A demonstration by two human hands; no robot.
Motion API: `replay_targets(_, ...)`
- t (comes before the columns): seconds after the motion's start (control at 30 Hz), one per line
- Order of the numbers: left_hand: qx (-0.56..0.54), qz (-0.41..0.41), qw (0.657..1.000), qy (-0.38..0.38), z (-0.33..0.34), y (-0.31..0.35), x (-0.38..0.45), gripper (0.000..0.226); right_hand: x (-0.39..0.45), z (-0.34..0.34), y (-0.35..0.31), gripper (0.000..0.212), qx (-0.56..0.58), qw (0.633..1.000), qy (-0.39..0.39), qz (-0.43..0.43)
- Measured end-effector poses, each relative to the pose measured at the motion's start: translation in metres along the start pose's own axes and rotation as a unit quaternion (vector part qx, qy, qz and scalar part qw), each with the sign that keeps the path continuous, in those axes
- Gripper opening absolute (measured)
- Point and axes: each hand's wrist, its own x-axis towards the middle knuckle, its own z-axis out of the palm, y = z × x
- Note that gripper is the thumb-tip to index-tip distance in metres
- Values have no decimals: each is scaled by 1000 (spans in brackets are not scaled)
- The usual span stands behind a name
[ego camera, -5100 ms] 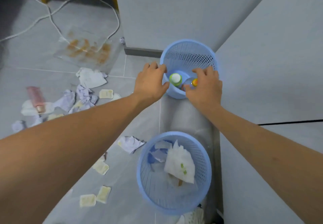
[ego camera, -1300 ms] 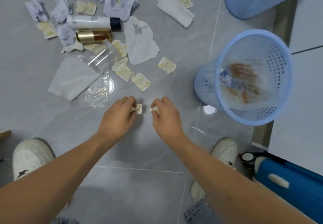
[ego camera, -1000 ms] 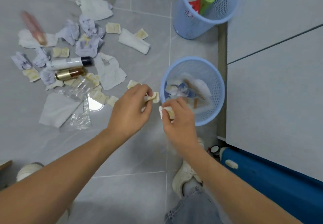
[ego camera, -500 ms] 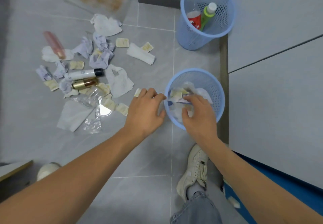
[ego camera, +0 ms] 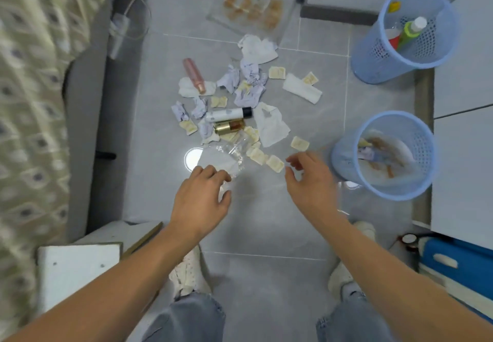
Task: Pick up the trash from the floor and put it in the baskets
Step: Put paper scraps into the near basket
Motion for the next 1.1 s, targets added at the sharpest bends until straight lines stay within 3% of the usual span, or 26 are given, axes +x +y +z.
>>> replay_targets(0.17, -21, -22, 999, -32, 20, -27, 11, 25, -3, 47, 6, 14, 19, 997, -9, 72)
replay_targets(0.4, -49, -10, 993, -108, 139, -28, 61, 39, 31, 124, 85, 32, -35, 991, -60, 113)
replay_targets(0.67, -12, 91, 994, -63, 228, -23, 173, 48, 81, 196, 144, 46, -103, 986, -102, 79)
replay_targets(0.8, 54, 124, 987, -85, 252, -18, 206, 49, 85, 214, 166, 37, -121, 988, -84, 53)
replay_targets(0.97, 124, 134, 979, -96, 263, -9, 214, 32, 72, 208, 181, 14, -51, 993, -70, 77)
replay_targets(1.1, 84, 145, 983, -71, 242, 17, 197, 16, 46, 160, 170, 13, 7, 996, -26, 84)
